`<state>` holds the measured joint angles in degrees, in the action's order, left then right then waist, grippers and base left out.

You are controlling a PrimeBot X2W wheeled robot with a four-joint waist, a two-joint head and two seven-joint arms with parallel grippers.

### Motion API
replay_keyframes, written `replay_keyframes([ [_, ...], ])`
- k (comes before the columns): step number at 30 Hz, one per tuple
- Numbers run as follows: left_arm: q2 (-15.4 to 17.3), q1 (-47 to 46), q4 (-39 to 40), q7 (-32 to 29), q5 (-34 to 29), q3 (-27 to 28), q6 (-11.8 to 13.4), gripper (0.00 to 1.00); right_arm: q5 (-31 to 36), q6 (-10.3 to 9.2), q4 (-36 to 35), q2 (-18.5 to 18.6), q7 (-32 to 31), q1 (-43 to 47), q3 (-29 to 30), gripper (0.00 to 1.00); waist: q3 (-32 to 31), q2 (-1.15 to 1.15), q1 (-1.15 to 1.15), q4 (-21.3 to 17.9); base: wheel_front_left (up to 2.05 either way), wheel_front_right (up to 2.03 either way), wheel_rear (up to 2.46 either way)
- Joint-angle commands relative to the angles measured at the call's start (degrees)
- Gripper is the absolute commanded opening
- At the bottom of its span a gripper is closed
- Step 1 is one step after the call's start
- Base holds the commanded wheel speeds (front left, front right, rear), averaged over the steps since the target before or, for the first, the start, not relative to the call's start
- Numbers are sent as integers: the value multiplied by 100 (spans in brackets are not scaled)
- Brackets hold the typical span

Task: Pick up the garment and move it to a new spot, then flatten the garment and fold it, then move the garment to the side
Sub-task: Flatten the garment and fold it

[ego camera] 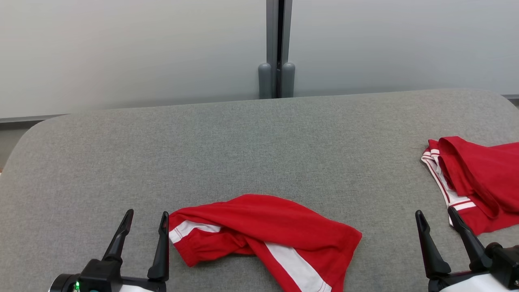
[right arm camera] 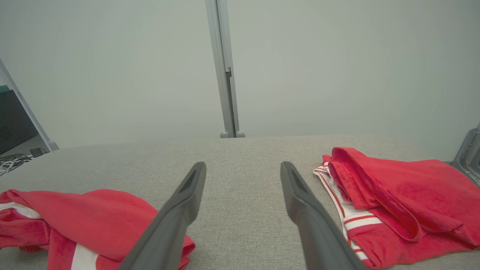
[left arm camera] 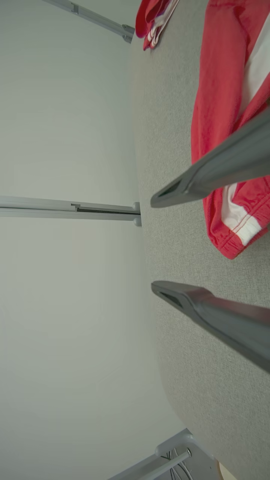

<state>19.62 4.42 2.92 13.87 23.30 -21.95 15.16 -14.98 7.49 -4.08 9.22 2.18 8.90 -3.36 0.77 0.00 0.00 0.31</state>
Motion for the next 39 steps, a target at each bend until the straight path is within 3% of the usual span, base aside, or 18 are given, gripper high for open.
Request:
replay_keyframes([
  [1,37,-13,20,-4,27,2,9,100,-10,0,-8,9,-1,-3,7,100,15,0,0,13,0,0,0],
  [8,-11,-218,28,-6,13,-44,-15,100,-96,0,324,-23,-41,-116,-230,100,152,0,0,158,0,0,0],
  [22,-261,-668,-130,83,-62,-172,-145,100,-650,0,2272,-129,53,-800,-1251,100,564,0,0,590,0,0,0],
  [23,-273,-692,-145,83,-63,-167,-155,100,-701,0,2345,-103,101,-882,-1269,42,592,0,0,607,0,0,0],
  [24,-287,-713,-164,93,-69,-161,-174,100,-752,0,2424,-65,138,-950,-1273,9,622,0,0,623,0,0,0],
  [25,-299,-737,-178,92,-75,-153,-185,100,-797,0,2487,-35,173,-1017,-1265,0,652,0,0,632,0,0,0],
  [39,-469,-1063,-320,134,-201,-72,-375,100,-1185,0,2785,713,367,-2270,-1001,0,1098,0,0,535,0,0,0],
])
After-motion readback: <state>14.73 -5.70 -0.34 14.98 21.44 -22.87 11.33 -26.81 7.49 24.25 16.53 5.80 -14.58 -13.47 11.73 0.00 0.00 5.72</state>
